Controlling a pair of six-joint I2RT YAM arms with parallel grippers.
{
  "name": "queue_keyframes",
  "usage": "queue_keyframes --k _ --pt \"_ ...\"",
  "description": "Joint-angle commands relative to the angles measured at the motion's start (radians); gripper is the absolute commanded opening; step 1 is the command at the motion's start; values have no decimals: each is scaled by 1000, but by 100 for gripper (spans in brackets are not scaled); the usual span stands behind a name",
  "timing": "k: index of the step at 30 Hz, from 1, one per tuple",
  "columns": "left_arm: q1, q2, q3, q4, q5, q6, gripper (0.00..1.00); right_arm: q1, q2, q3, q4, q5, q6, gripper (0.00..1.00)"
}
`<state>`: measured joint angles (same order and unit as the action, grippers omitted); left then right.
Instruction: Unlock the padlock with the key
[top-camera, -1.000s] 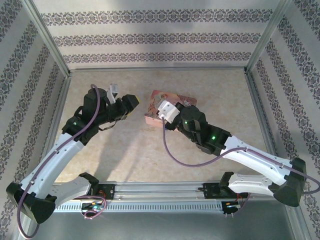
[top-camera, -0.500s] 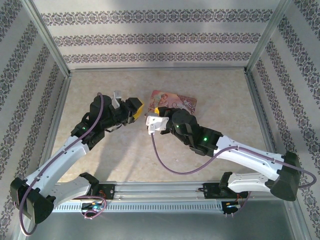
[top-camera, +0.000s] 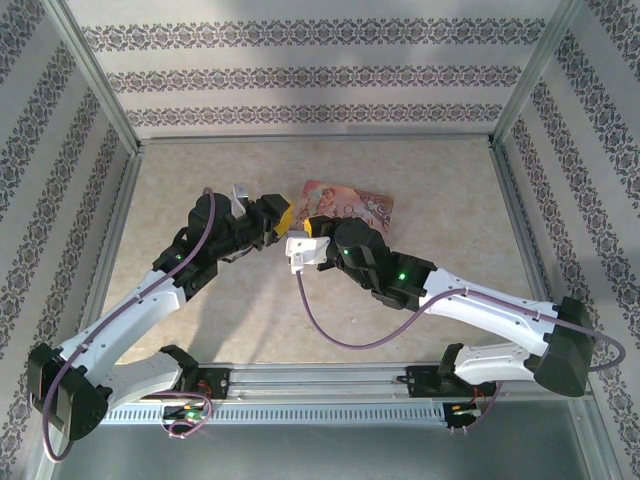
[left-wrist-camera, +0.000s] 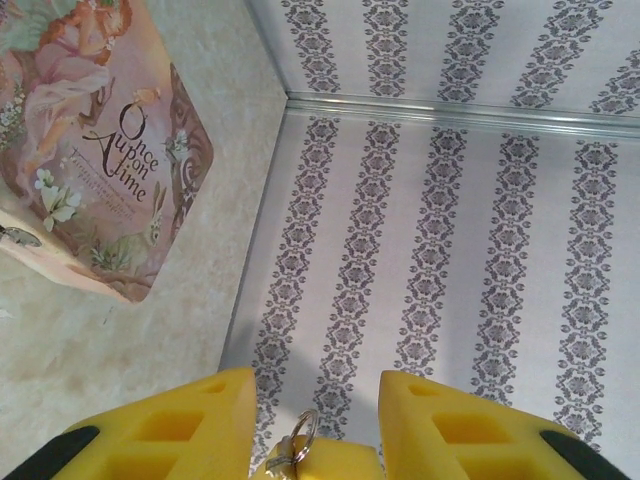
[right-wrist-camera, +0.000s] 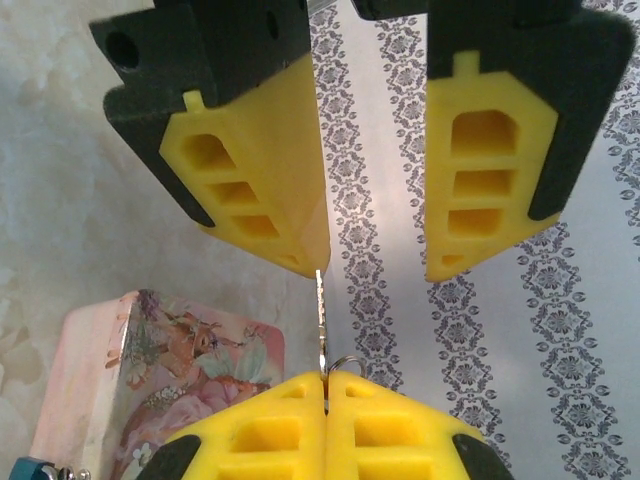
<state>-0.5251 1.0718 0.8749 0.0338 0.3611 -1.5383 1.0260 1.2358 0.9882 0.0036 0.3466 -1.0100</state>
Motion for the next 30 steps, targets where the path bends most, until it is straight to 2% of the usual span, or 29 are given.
queue_keyframes --k 1,8,20,28,30 --pt "-23 11 -1 43 -17 -55 37 8 2 33 9 -27 -10 0" --pt "-35 24 -10 56 -26 -64 35 2 8 42 16 -37 -6 0" --pt "-36 18 -24 52 -43 -66 17 -1 14 45 21 -52 14 0" --pt "-36 16 -27 47 -49 -67 1 -3 13 44 21 -42 26 0" --pt "-36 13 -27 40 -52 -58 0 -6 7 44 18 -45 40 1"
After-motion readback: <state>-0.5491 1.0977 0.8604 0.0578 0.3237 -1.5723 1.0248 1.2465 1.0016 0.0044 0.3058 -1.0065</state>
